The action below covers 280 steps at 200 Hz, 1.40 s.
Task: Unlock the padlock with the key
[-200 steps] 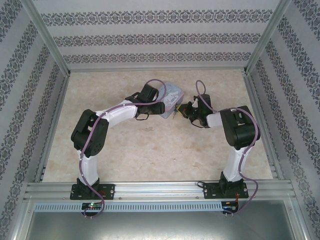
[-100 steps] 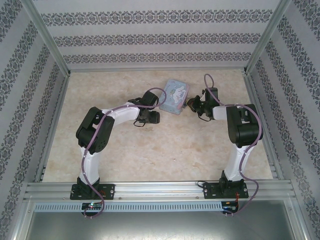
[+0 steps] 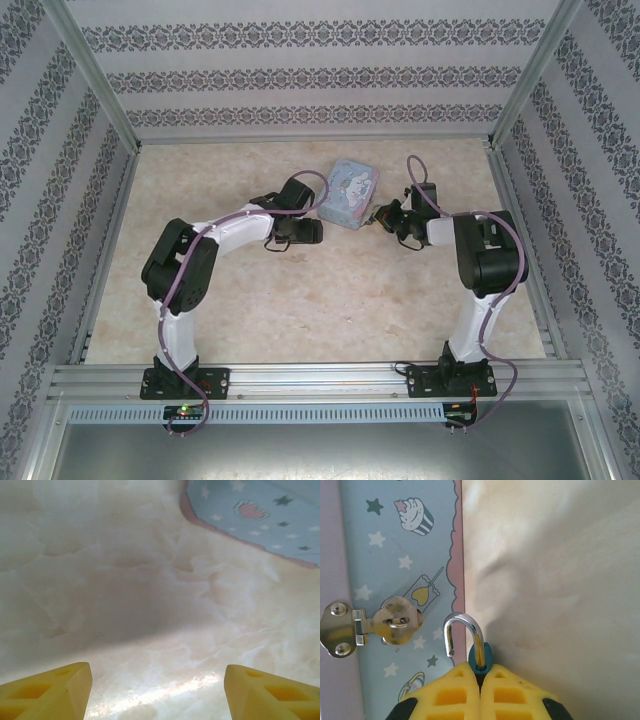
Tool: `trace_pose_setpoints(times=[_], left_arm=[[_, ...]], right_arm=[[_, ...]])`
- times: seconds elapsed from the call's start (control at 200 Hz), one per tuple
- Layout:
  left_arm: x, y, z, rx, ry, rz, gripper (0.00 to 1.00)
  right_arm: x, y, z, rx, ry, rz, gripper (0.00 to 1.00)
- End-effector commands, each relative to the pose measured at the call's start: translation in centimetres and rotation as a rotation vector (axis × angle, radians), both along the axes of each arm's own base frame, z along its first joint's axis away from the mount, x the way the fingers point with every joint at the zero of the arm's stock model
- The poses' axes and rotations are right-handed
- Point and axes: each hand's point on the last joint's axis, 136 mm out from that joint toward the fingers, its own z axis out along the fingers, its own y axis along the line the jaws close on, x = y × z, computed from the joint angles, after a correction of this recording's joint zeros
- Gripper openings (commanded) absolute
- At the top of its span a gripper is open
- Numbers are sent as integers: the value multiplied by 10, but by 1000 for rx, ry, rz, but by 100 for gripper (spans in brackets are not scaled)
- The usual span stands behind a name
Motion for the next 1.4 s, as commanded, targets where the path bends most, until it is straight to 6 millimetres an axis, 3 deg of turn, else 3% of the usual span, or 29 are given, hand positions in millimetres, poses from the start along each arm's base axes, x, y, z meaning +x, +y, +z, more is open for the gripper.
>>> trace_pose_setpoints(times=[0.0, 0.165, 0.315, 0.495, 0.66, 0.739, 0.834, 0.919, 1.099, 1.179, 1.229, 1.394], left_arm=[[-6, -1, 21, -31, -20, 8, 72], [-7, 5, 39, -36, -69, 26, 74], [-7, 14, 60, -28, -120, 47, 77], [-10, 27, 82, -18, -164, 68, 80], [-14, 39, 97, -15, -189, 88, 80], [-16, 43, 102, -18, -198, 97, 81], [-20, 46, 104, -17, -198, 101, 81], [-23, 49, 102, -17, -194, 104, 81], [-29, 53, 98, -11, -191, 109, 82], [-31, 54, 97, -10, -191, 111, 82], [-31, 55, 98, -12, -193, 112, 83], [-35, 60, 101, -11, -206, 123, 84]], right_arm=[[-4, -8, 10, -13, -27, -15, 0], [-28, 1, 20, 18, -36, -4, 0], [-73, 31, 27, 14, -36, 66, 0], [-138, 92, 27, -11, -26, 196, 0], [-195, 168, 29, -1, -44, 333, 0], [-217, 204, 34, 28, -60, 402, 0], [-235, 231, 30, 37, -51, 455, 0], [-239, 231, 13, 30, -25, 452, 0], [-232, 209, -7, 17, -4, 396, 0], [-229, 198, -5, 3, -8, 383, 12], [-227, 191, 0, 3, -18, 373, 27], [-217, 153, 18, -11, -48, 320, 55]])
